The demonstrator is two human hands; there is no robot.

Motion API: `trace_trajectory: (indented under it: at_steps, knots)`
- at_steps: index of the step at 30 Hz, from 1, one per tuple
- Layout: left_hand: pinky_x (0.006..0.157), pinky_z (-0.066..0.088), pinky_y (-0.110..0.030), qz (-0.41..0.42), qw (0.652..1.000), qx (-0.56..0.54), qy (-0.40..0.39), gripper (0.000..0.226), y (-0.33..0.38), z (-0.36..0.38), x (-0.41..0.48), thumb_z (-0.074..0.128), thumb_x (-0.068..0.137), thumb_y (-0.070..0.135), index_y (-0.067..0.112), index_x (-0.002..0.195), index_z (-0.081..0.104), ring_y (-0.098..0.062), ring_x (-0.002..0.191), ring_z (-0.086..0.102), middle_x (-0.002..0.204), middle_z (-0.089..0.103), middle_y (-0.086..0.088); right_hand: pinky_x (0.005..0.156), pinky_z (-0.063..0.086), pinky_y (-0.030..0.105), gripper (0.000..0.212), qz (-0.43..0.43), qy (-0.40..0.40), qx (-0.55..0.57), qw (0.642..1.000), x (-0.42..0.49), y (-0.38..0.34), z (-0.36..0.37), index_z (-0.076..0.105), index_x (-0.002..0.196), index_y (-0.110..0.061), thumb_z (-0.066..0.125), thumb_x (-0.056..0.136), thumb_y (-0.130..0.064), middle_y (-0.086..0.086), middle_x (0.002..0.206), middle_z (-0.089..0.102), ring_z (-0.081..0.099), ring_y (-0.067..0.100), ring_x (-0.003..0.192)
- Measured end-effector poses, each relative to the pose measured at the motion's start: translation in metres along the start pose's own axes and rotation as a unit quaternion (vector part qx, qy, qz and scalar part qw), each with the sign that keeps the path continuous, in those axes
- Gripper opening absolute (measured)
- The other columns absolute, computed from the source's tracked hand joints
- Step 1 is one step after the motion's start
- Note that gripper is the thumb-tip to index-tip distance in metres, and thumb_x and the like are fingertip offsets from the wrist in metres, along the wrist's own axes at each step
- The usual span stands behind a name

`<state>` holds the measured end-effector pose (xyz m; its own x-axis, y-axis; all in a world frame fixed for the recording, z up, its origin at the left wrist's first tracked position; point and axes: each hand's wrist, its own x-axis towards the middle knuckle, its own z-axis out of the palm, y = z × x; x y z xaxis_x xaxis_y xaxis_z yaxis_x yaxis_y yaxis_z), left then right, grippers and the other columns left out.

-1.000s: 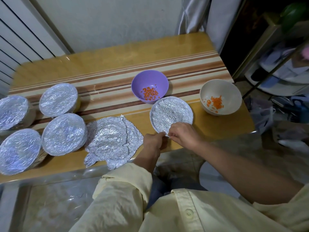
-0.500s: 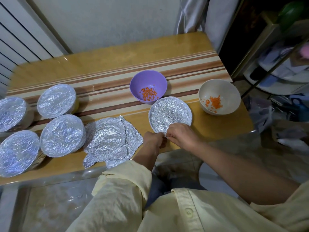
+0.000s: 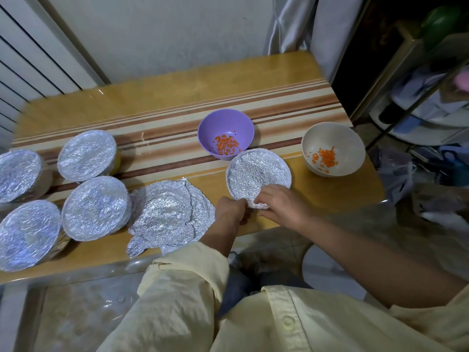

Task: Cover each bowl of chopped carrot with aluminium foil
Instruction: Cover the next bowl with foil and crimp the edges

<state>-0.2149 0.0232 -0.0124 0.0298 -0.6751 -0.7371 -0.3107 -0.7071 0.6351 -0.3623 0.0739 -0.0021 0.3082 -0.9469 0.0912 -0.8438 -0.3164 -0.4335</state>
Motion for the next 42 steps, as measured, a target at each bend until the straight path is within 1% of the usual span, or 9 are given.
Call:
trace_trajectory:
  at_steps: [7, 11, 14, 18, 26, 30, 35, 38, 42]
  knots:
    - [0.072, 0.06, -0.043, -0.01, 0.999, -0.02, 0.027, 0.035, -0.008, 0.001, -0.002, 0.075, 0.067, 0.038, 0.004, 0.059, 0.067, -0.032, 0.062, 0.067, 0.073, 0.074, -0.02, 0.057, 0.043, 0.025, 0.028, -0.01, 0.009, -0.033, 0.999, -0.002, 0.004, 0.001, 0.063, 0.065, -0.012, 0.085, 0.052, -0.003, 0.002, 0.067, 0.059, 0.059, 0.024, 0.062]
    - [0.072, 0.055, -0.032, -0.021, 0.999, -0.05, 0.003, 0.013, -0.018, 0.009, -0.004, 0.07, 0.086, 0.014, 0.006, 0.077, 0.064, -0.026, 0.072, 0.062, 0.079, 0.066, -0.012, 0.054, 0.041, 0.026, 0.025, -0.004, 0.008, -0.019, 1.0, 0.002, 0.003, 0.007, 0.061, 0.063, -0.012, 0.083, 0.057, -0.003, 0.002, 0.066, 0.057, 0.058, 0.024, 0.061]
    - [0.076, 0.055, -0.038, -0.026, 0.996, -0.08, 0.025, 0.023, -0.014, 0.008, 0.0, 0.07, 0.087, 0.008, 0.003, 0.066, 0.063, -0.029, 0.071, 0.06, 0.075, 0.064, -0.019, 0.054, 0.043, 0.028, 0.023, 0.007, 0.013, -0.004, 1.0, 0.004, 0.001, 0.009, 0.061, 0.064, -0.011, 0.081, 0.059, -0.001, 0.002, 0.066, 0.057, 0.058, 0.025, 0.06]
    - [0.056, 0.043, -0.03, -0.024, 0.997, -0.069, 0.027, 0.035, -0.014, 0.006, -0.003, 0.071, 0.088, 0.019, 0.005, 0.058, 0.061, -0.026, 0.06, 0.055, 0.067, 0.063, -0.017, 0.055, 0.044, 0.028, 0.021, 0.013, 0.02, 0.009, 1.0, 0.005, -0.002, 0.009, 0.063, 0.065, -0.009, 0.08, 0.059, 0.002, 0.003, 0.065, 0.058, 0.059, 0.026, 0.061]
    - [0.071, 0.048, -0.036, -0.003, 0.999, -0.013, 0.032, 0.045, -0.018, 0.004, 0.005, 0.068, 0.084, 0.026, 0.014, 0.041, 0.063, -0.032, 0.073, 0.068, 0.079, 0.075, -0.021, 0.055, 0.044, 0.029, 0.02, 0.03, 0.018, 0.008, 0.999, 0.006, -0.004, 0.011, 0.063, 0.065, -0.01, 0.078, 0.06, 0.002, 0.003, 0.066, 0.058, 0.059, 0.025, 0.062]
    - [0.065, 0.052, -0.034, -0.008, 1.0, -0.019, 0.021, 0.036, -0.018, 0.001, -0.006, 0.073, 0.081, 0.039, 0.013, 0.055, 0.07, -0.028, 0.064, 0.067, 0.074, 0.075, -0.014, 0.055, 0.044, 0.03, 0.018, 0.038, 0.021, 0.001, 0.999, 0.006, -0.006, 0.011, 0.064, 0.066, -0.009, 0.078, 0.061, 0.001, 0.003, 0.066, 0.058, 0.059, 0.026, 0.063]
    - [0.071, 0.052, -0.036, 0.006, 1.0, -0.004, 0.03, 0.038, -0.025, 0.003, 0.008, 0.072, 0.077, 0.027, 0.022, 0.039, 0.069, -0.036, 0.079, 0.074, 0.066, 0.074, -0.014, 0.052, 0.045, 0.03, 0.018, 0.044, 0.025, 0.001, 0.999, 0.006, -0.01, 0.013, 0.064, 0.064, -0.009, 0.079, 0.059, 0.001, 0.004, 0.064, 0.059, 0.059, 0.027, 0.06]
    - [0.075, 0.058, -0.044, 0.008, 1.0, 0.006, 0.027, 0.038, -0.017, -0.001, 0.003, 0.071, 0.079, 0.028, 0.014, 0.045, 0.068, -0.035, 0.076, 0.074, 0.067, 0.074, -0.011, 0.052, 0.045, 0.029, 0.017, 0.046, 0.037, 0.005, 0.998, 0.008, -0.012, 0.012, 0.066, 0.064, -0.008, 0.079, 0.059, 0.001, 0.004, 0.064, 0.06, 0.06, 0.027, 0.059]
    - [0.058, 0.05, -0.03, -0.014, 0.999, -0.036, 0.005, 0.033, -0.016, -0.003, -0.01, 0.076, 0.083, 0.031, 0.007, 0.062, 0.068, -0.025, 0.056, 0.063, 0.064, 0.069, -0.009, 0.054, 0.045, 0.027, 0.017, 0.048, 0.043, 0.002, 0.998, 0.009, -0.015, 0.012, 0.067, 0.065, -0.009, 0.081, 0.06, 0.0, 0.003, 0.064, 0.06, 0.061, 0.026, 0.06]
